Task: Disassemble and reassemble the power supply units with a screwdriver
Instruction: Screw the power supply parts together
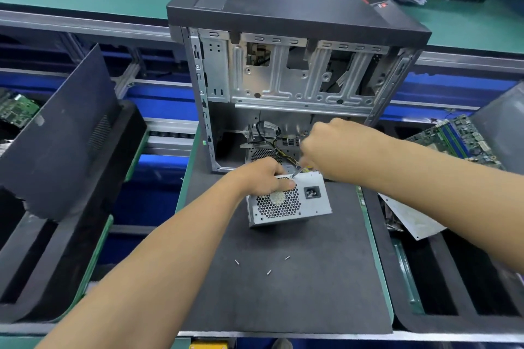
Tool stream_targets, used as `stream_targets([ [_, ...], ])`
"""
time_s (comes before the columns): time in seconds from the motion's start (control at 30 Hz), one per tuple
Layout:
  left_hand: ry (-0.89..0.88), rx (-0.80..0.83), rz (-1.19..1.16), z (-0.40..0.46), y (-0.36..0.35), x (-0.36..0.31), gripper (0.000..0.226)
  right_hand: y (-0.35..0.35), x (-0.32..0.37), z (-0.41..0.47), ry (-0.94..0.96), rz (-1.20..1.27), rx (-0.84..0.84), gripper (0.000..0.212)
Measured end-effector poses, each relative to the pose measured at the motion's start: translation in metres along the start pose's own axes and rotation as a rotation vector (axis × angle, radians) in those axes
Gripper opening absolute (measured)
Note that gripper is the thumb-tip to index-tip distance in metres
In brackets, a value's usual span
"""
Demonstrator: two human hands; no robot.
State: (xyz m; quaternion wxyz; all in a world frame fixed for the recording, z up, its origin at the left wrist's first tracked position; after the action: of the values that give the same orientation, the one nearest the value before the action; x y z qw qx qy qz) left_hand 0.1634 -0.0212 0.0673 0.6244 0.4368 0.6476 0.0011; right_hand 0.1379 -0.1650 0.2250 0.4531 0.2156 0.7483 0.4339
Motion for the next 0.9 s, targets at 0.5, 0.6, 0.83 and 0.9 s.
stream_targets([
  [0.5, -0.019, -0.033, 0.039, -0.001, 0.000, -0.002, 0.024, -0.004, 0.002, -0.011, -0.223, 0.172, 0.070, 0.015],
  [0.6, -0.022, -0.033, 0.023, -0.002, 0.000, -0.002, 0.025, -0.005, -0.004, -0.007, -0.231, 0.298, 0.224, 0.027],
  [0.83, -0.035, -0.031, 0.044, -0.003, -0.004, -0.001, 0.029, -0.002, -0.001, -0.004, -0.068, 0.061, -0.016, 0.021],
  [0.9, -0.039, -0.038, 0.046, -0.004, -0.004, 0.000, 0.027, -0.003, 0.000, 0.000, -0.242, 0.200, 0.086, 0.025],
])
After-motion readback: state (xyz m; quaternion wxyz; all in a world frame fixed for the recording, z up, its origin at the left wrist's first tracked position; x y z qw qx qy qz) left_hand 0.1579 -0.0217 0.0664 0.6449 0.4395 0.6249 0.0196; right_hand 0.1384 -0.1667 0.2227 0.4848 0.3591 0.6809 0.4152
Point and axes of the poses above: each hand's wrist, its own z-axis towards the middle knuckle, its own y-axis out of the back of the hand, x = y × z, the point moved 1 cm from there along z, towards the middle knuckle, and after that the axes turned 14 degrees about -y, right-handed, at the moved point
